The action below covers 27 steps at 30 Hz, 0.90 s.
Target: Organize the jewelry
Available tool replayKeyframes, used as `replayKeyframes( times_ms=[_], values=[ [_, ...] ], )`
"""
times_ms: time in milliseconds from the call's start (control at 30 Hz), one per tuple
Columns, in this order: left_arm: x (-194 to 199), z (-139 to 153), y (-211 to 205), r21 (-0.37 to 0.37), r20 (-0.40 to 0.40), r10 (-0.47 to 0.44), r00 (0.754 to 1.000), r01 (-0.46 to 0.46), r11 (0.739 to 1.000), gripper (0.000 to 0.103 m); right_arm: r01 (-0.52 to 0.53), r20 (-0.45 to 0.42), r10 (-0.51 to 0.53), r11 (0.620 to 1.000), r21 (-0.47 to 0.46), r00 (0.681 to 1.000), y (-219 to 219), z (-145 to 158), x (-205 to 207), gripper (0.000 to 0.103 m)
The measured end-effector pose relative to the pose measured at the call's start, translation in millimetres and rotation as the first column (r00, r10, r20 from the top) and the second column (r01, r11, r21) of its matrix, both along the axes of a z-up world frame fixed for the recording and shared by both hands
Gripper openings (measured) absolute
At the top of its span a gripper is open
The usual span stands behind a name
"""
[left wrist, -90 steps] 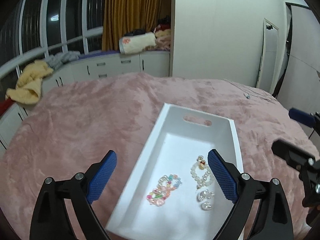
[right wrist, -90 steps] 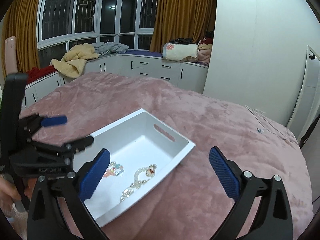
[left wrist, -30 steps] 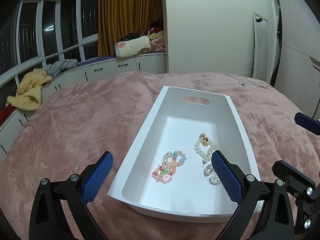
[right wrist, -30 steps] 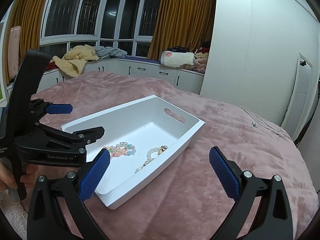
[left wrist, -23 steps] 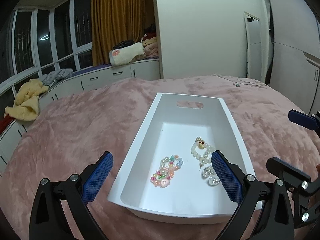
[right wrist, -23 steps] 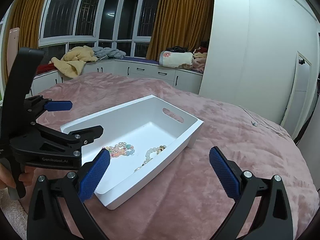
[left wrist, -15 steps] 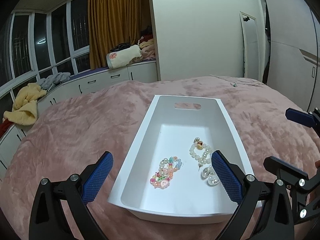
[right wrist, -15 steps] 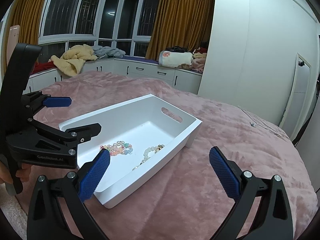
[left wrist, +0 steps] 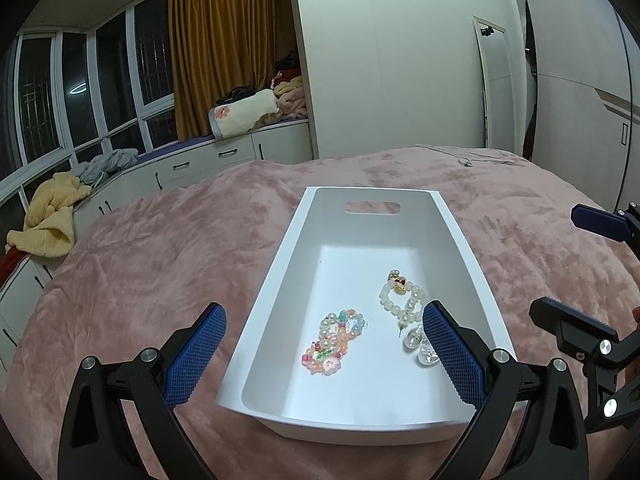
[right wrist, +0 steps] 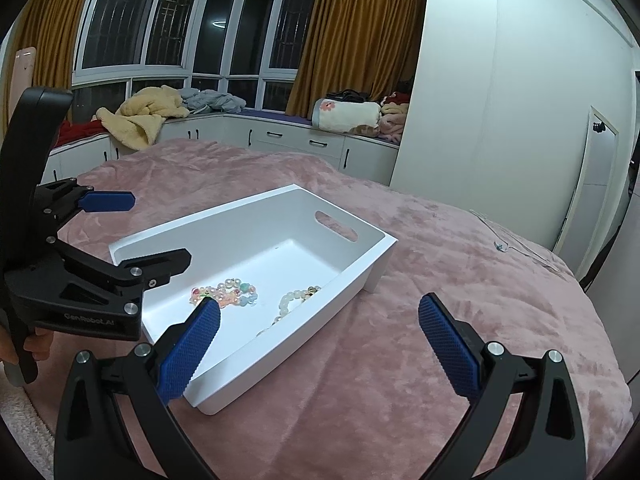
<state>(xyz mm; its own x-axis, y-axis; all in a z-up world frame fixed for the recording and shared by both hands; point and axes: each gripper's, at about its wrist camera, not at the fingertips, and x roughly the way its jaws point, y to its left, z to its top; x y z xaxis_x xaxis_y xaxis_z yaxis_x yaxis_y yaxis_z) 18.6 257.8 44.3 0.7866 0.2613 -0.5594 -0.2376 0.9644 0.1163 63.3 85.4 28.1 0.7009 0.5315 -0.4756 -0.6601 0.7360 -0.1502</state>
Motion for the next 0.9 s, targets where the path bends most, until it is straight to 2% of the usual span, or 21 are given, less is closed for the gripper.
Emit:
replayKeyframes(
  times_ms=[900],
  values=[
    [4.0,-3.7,-2.1,-0.004,-0.034,-0.016,0.999,0.016,1.000,0.100,0.012,-0.009,-0.012,1.000,0.000,1.000,0.9,3.1,3.2,0.098]
  ],
)
